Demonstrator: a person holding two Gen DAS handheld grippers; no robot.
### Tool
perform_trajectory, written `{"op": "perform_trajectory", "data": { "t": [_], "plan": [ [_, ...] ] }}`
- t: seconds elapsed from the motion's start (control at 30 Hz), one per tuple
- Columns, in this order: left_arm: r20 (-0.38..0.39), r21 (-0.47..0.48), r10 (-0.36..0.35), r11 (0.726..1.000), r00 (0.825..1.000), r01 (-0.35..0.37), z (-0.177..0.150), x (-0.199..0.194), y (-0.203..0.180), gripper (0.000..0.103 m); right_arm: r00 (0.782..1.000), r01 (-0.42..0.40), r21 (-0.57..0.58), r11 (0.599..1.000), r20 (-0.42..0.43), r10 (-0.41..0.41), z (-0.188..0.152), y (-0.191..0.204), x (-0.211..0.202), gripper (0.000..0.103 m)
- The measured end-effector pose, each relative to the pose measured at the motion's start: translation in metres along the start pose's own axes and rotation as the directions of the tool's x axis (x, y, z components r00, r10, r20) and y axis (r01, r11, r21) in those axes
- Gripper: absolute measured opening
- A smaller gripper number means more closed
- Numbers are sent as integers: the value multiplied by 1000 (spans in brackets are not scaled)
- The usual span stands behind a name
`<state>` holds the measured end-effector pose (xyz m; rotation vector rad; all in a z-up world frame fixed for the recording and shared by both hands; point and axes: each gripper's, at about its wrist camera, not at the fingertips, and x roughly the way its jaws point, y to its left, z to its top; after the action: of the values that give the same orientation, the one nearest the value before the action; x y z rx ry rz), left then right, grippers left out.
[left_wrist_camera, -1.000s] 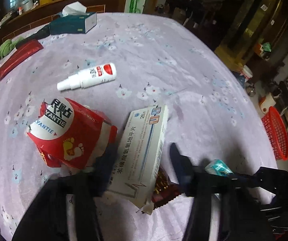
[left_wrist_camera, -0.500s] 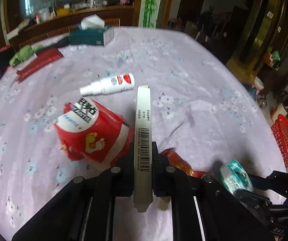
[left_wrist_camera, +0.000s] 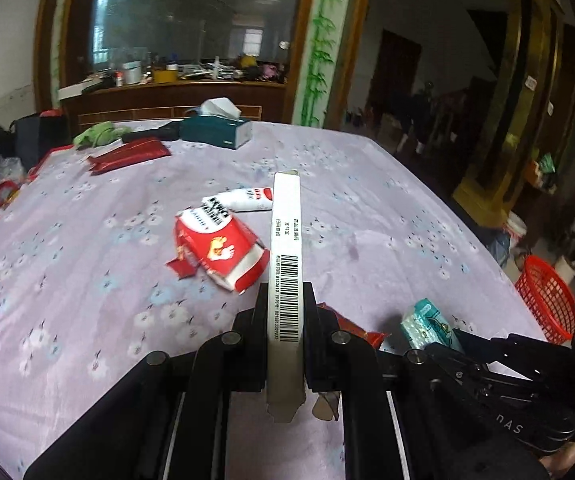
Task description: Collect trash
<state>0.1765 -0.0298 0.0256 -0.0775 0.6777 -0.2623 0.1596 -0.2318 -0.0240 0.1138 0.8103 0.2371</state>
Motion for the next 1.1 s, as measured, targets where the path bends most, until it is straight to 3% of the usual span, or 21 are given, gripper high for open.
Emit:
{"op": "perform_trajectory", "data": {
  "t": [0.4, 1.1],
  "plan": [
    [39, 7, 23, 1000, 999, -23, -45, -19, -21, 12, 999, 21, 12, 1000, 36, -21, -14, 6, -13, 35],
    [59, 51, 104, 993, 993, -107, -59, -14, -29, 12, 998, 53, 24, 998, 37, -54, -18, 5, -9, 35]
  ]
}}
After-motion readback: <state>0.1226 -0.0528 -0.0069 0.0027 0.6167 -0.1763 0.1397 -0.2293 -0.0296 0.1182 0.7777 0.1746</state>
